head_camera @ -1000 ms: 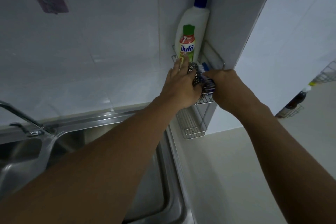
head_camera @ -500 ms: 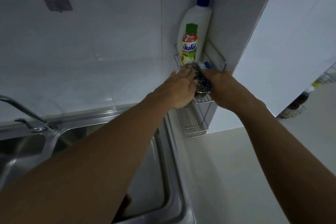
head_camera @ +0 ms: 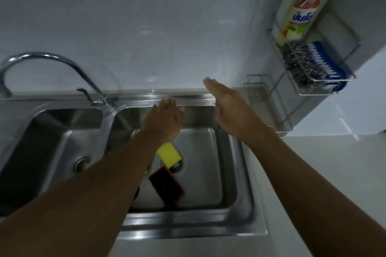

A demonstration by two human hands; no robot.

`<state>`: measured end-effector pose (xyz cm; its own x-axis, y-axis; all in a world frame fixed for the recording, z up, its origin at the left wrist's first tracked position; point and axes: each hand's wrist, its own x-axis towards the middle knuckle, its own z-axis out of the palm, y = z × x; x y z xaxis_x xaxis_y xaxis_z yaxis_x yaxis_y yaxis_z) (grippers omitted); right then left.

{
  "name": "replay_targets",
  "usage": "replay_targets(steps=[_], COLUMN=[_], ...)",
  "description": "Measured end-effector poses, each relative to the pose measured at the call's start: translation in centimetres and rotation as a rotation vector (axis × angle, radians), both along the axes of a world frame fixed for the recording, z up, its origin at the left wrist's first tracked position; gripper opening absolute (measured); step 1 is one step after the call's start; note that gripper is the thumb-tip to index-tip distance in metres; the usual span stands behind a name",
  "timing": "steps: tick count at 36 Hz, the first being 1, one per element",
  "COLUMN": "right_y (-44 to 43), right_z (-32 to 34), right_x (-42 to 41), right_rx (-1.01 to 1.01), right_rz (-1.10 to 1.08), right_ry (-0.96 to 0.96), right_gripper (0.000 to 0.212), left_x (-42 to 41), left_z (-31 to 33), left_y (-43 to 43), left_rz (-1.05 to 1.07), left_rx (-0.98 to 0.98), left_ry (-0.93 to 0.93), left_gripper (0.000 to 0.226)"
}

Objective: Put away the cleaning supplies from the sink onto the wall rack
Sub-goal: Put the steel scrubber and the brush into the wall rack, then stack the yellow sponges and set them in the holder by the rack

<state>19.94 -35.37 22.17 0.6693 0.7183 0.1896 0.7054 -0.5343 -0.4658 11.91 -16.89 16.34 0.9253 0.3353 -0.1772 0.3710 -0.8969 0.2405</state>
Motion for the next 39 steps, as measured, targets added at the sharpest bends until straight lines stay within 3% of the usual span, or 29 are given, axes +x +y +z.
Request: replay_targets(steps=[5,10,16,23,29,36,39], right_y=[4.7,8.5,11.6,13.3,14.7,15.9,16.4], right_z=[-7.0,-14.5,-21.7,-27.5,-29.7,-30.9,-31.8], right_x=[-2.6,-5.9,-8.9,-11.5,-11.7,-10.6,-10.0], right_rx=[-0.114,-0.219,-0.378,-0.444,-0.435,-0.476,-0.508], right_rz=[0.036,0.096,0.144,0.086,-0.041,-0.201,-0.232], right_ry=[0.109,0.24,0.413,0.443,0.398,0.337,0.302], right_gripper=[0.07,0.071,0.071,0.07,0.069,0.06,0.058], left_x=[-4.8,-8.2,-10.6,-11.2,-10.4,-9.8,-9.8], left_z=[-4.8,-9.5,-14.7,-18.9,-21.6,-24.0,-24.1], left_y=[4.8,7.6,9.7,11.8,12.8,13.1,13.0], left_rz=[0.022,0.176,0.227,0.226,0.276,0.383,0.409], left_rx=[0.004,-0.144,-0.222,-0.231,-0.251,-0.29,-0.32], left_ry=[0.104,0.128,0.335,0.448,0.453,0.332,0.269], left_gripper=[0.057,0.061,0.062,0.077,0.088,0.056,0.057])
